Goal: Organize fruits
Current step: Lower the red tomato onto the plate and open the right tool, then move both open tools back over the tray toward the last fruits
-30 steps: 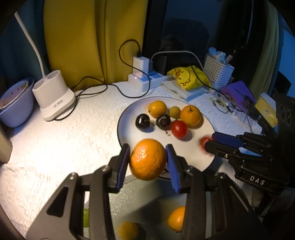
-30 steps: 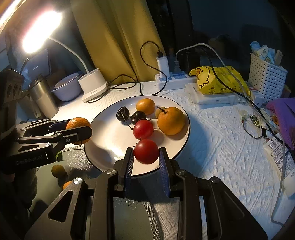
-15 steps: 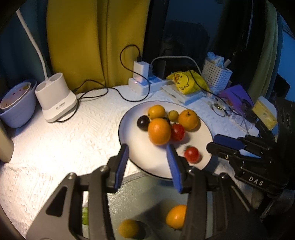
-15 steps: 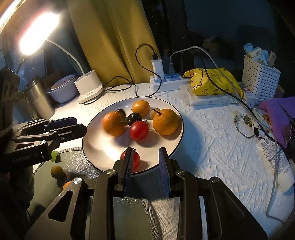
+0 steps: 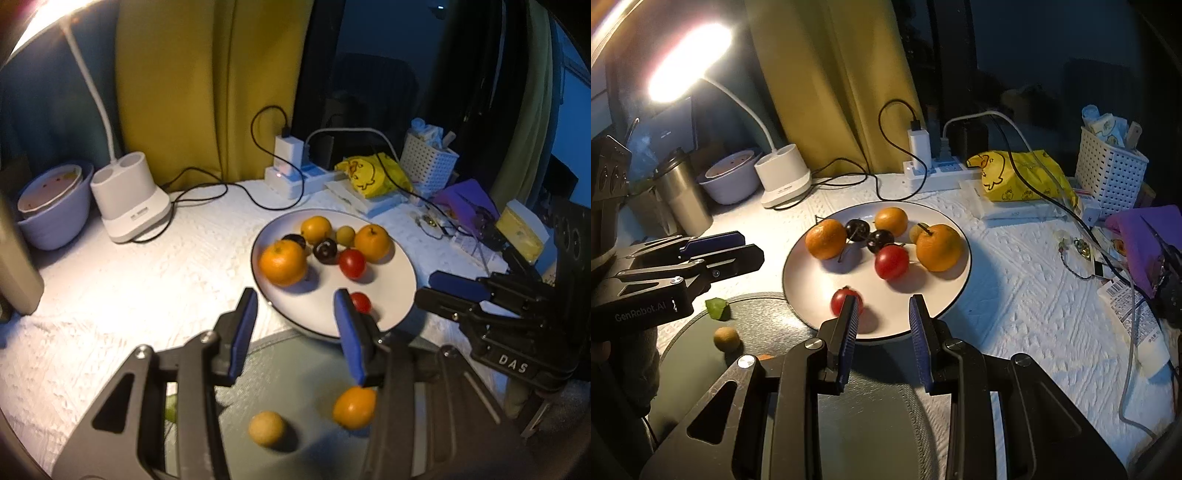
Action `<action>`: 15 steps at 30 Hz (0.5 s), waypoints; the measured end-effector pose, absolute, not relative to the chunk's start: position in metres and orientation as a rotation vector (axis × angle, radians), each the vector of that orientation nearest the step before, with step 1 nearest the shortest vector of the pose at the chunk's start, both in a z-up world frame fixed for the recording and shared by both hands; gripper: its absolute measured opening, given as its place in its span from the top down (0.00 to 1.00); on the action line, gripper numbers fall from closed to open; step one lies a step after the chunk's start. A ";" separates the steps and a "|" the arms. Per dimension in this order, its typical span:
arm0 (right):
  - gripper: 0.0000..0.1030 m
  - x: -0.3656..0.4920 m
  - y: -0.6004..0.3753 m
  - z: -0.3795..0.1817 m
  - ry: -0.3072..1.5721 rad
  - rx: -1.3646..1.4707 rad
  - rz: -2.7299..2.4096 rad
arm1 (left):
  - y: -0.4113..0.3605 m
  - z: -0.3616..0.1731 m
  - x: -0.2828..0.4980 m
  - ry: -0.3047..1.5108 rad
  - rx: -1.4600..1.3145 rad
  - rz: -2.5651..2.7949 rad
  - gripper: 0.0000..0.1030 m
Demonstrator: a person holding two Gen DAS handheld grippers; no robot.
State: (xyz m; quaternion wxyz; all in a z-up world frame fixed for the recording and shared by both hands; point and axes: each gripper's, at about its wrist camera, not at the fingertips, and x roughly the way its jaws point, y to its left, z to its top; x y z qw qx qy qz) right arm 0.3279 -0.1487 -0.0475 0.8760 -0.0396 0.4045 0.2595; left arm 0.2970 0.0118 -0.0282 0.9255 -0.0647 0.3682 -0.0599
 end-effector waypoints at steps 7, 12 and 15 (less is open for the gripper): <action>0.71 0.312 -0.141 -0.037 0.826 -0.099 0.552 | 0.021 -0.020 0.276 0.733 -0.145 -0.113 0.57; 0.71 0.300 -0.135 -0.032 0.816 -0.112 0.560 | 0.027 -0.018 0.262 0.721 -0.153 -0.106 0.57; 0.71 0.292 -0.131 -0.029 0.812 -0.123 0.565 | 0.031 -0.017 0.253 0.715 -0.161 -0.101 0.57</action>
